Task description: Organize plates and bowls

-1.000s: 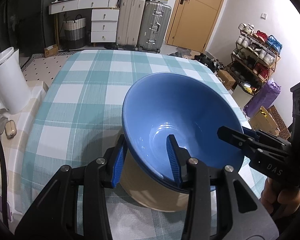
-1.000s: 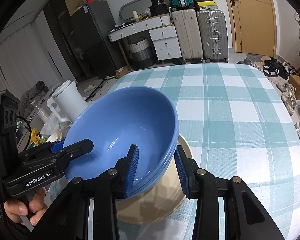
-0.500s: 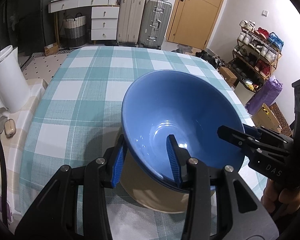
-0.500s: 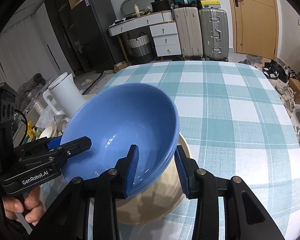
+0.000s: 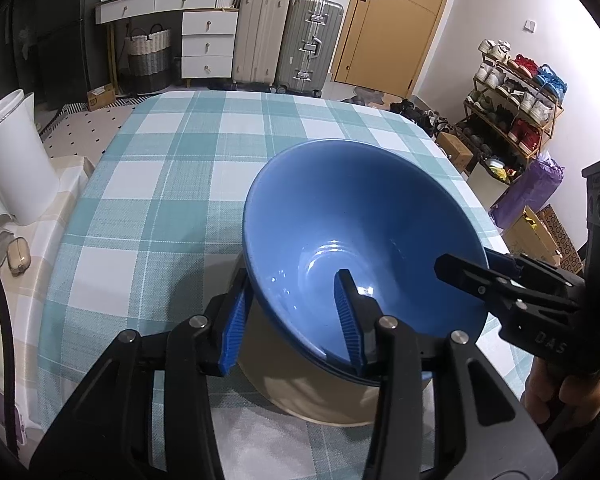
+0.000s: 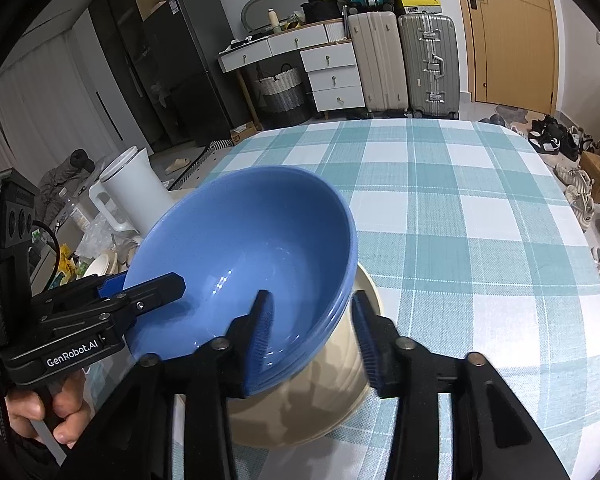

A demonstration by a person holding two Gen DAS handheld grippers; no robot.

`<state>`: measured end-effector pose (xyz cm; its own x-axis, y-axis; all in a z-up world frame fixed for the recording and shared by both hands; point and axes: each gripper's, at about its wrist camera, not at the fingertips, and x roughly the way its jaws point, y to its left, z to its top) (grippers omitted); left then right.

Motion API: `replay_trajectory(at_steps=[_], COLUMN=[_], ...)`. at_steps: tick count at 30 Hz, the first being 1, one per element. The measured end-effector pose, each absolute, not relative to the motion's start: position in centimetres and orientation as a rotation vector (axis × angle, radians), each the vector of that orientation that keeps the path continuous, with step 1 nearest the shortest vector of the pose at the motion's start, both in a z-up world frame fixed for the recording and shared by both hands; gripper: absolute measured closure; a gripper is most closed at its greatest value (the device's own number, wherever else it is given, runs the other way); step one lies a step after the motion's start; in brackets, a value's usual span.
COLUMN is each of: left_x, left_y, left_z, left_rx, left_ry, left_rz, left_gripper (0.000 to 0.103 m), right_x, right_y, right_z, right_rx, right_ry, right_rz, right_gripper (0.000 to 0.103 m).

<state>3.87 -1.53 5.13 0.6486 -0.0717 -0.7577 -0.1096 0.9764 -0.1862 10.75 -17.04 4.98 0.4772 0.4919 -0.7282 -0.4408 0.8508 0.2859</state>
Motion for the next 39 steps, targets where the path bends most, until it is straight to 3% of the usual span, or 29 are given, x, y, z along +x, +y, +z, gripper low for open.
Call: replay_trajectory(at_steps=[2, 5, 7, 11, 14, 27, 39], left_x=[3.9, 3.7, 3.4, 3.2, 2.5, -2.7, -6.6], left_y=[-1.3, -0.9, -0.6, -0.1, 0.4, 3.2, 4.1], left_z=[5.2, 5.5, 5.7, 5.9, 6.4, 8.2, 6.5], left_rx=[-0.218, -0.211, -0.209, -0.198, -0.201, -0.178, -0.11], left_ry=[0.859, 0.847, 0.834, 0.83, 0.805, 0.629, 0.503], left_rz=[0.035, 0.047, 0.046, 0.045, 0.052, 0.059, 0.059], left_gripper=[0.06, 0.046, 0.021, 0.017, 0.001, 0.001, 0.001], right_x=[10.8, 10.9, 10.9, 10.9, 10.7, 8.2, 6.0], right_y=[-17.2, -17.7, -18.0, -18.3, -18.7, -21.0, -22.3], right_z=[5.0, 5.1, 5.4, 5.9, 6.4, 7.3, 5.7], right_rx=[0.069, 0.09, 0.111, 0.093, 0.086, 0.033, 0.018], right_ry=[0.909, 0.915, 0.907, 0.891, 0.863, 0.663, 0.545], right_rz=[0.57, 0.559, 0.569, 0.578, 0.59, 0.657, 0.686], right_gripper=[0.049, 0.029, 0.022, 0.007, 0.005, 0.001, 0.001])
